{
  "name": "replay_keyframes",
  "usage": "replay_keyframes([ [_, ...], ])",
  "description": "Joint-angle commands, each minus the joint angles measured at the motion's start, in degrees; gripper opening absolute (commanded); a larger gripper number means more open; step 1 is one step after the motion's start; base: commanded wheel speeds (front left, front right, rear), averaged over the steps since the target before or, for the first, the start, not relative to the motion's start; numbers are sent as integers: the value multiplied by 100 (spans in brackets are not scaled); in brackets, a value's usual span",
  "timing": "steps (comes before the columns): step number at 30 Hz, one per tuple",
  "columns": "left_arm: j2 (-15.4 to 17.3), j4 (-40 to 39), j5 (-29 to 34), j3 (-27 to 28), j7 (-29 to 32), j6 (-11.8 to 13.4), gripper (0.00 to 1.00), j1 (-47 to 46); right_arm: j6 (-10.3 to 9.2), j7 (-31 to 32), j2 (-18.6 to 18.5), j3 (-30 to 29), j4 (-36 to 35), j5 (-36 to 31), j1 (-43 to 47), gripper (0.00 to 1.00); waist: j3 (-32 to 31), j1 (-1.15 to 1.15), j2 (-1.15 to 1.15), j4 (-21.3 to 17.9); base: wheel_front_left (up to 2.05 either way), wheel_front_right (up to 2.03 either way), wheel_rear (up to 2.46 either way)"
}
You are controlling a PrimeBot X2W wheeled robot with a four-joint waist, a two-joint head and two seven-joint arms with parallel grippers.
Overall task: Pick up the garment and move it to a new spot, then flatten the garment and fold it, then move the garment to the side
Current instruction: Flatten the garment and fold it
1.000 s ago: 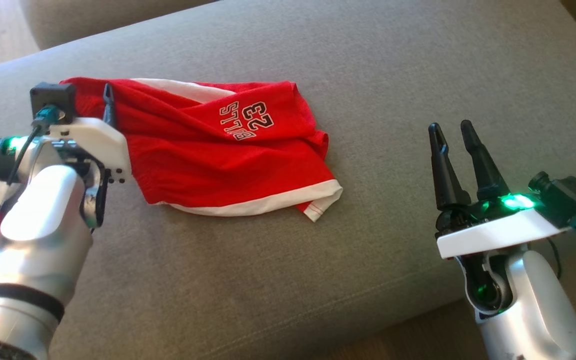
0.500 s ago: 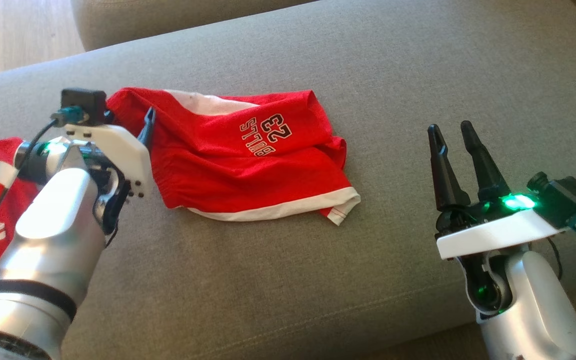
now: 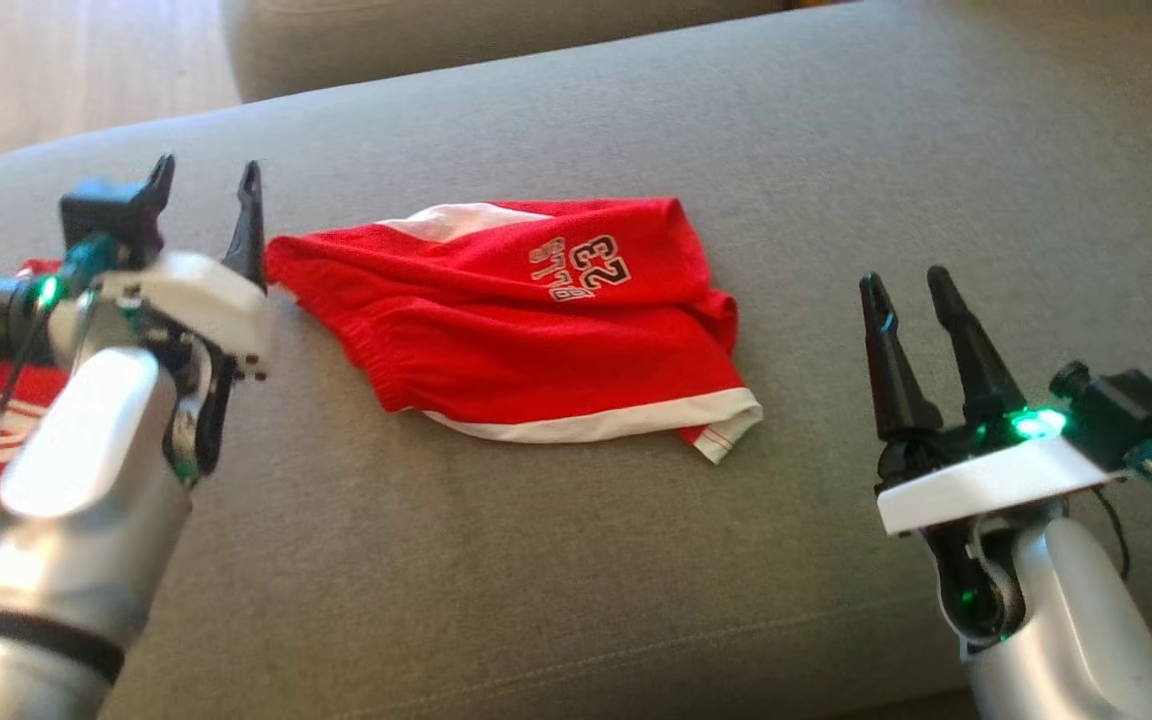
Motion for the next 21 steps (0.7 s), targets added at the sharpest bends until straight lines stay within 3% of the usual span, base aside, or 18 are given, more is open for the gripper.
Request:
replay_keyframes([
  [1,293,-184,-27,252,-55,75,100,-58,-1,-36,26,110,-159,-51,-23,100,-71,0,0,103,0,0,0],
  [7,296,-2284,107,938,-126,757,100,1354,-1,-36,26,0,183,-530,81,100,-145,0,0,360,0,0,0],
  [11,3,-3588,429,1463,-127,1041,100,2429,-1,-36,26,-26,547,-721,137,100,-108,0,0,459,0,0,0],
  [16,-458,-4114,846,1775,-128,967,100,3240,-1,39,26,-89,1176,-858,91,100,-49,0,0,590,0,0,0],
  [21,-817,-4076,1121,1927,-128,647,100,3459,-1,309,26,69,1771,-756,-17,100,4,0,0,735,0,0,0],
])
